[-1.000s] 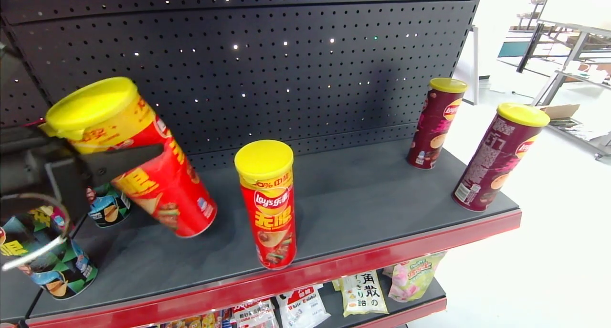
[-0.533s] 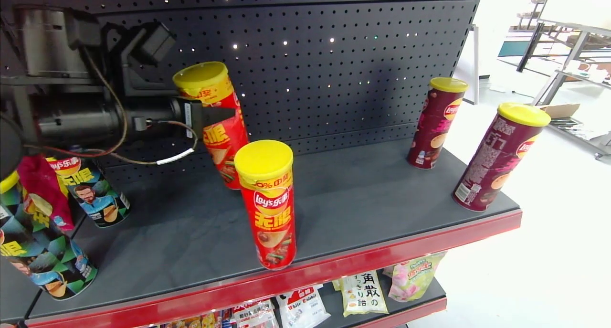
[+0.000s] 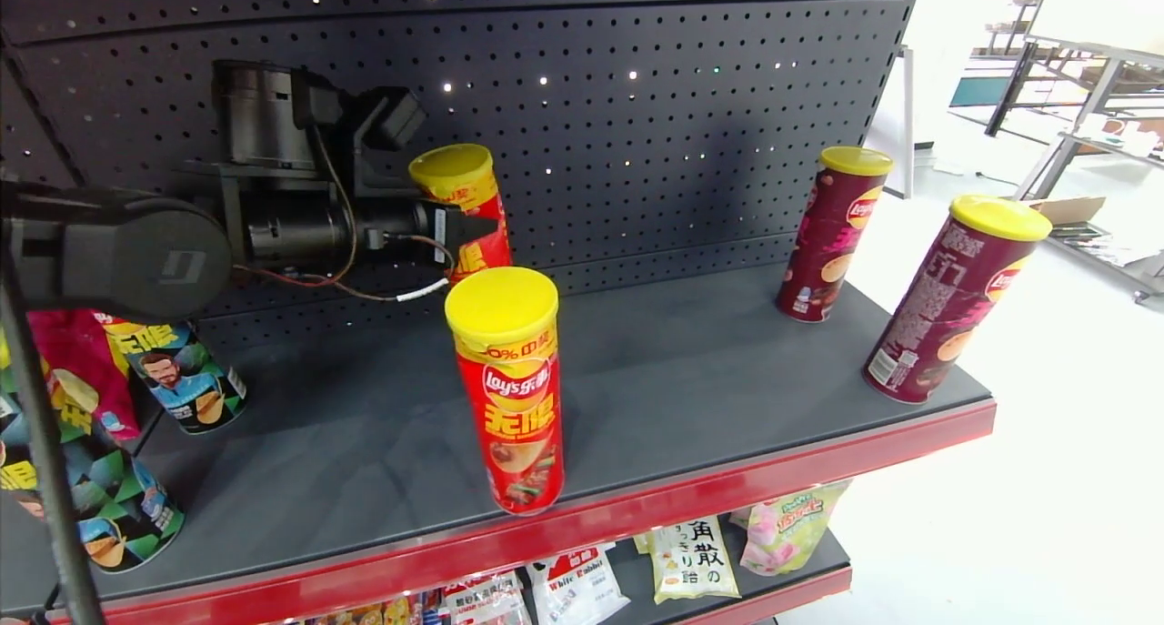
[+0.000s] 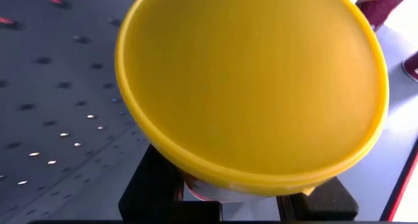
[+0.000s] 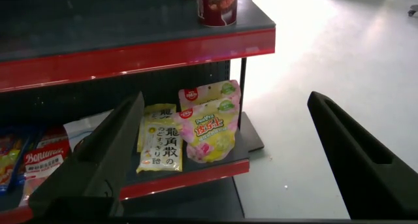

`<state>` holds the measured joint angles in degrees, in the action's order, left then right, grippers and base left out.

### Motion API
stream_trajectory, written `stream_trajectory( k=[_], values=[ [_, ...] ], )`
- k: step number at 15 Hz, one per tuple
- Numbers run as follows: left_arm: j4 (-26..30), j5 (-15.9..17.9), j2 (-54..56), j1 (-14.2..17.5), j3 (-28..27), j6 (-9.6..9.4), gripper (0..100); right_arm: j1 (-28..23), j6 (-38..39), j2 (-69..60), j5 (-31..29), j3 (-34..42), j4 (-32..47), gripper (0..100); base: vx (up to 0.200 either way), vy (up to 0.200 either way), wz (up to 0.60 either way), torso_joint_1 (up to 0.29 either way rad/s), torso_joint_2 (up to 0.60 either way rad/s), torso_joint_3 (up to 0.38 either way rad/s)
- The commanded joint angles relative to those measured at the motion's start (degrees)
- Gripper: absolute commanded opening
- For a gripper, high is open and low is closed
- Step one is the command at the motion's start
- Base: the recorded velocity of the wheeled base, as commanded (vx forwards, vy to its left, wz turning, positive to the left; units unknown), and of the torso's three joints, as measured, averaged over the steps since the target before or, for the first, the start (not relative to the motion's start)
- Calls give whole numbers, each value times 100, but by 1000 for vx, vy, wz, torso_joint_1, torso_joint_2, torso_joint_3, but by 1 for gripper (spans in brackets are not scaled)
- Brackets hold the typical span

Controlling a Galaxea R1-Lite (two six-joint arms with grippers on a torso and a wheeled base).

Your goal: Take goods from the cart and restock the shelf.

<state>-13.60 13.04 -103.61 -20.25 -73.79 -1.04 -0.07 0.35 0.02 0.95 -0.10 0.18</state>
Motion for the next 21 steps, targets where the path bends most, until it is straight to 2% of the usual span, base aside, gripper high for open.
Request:
stream_trajectory(
  k=[1, 6, 21],
  values=[
    [-11, -12, -116, -76, -13, 7, 0, 7, 0, -2, 2, 1, -1, 100, 0, 0, 0, 0, 0, 0],
    [-266, -21, -353, -85, -13, 16, 0, -1, 0, -2, 2, 1, -1, 100, 0, 0, 0, 0, 0, 0],
    [-230, -144, -520, -155, -57, 7, 0, 7, 0, -2, 2, 1, -1, 100, 0, 0, 0, 0, 0, 0]
  ],
)
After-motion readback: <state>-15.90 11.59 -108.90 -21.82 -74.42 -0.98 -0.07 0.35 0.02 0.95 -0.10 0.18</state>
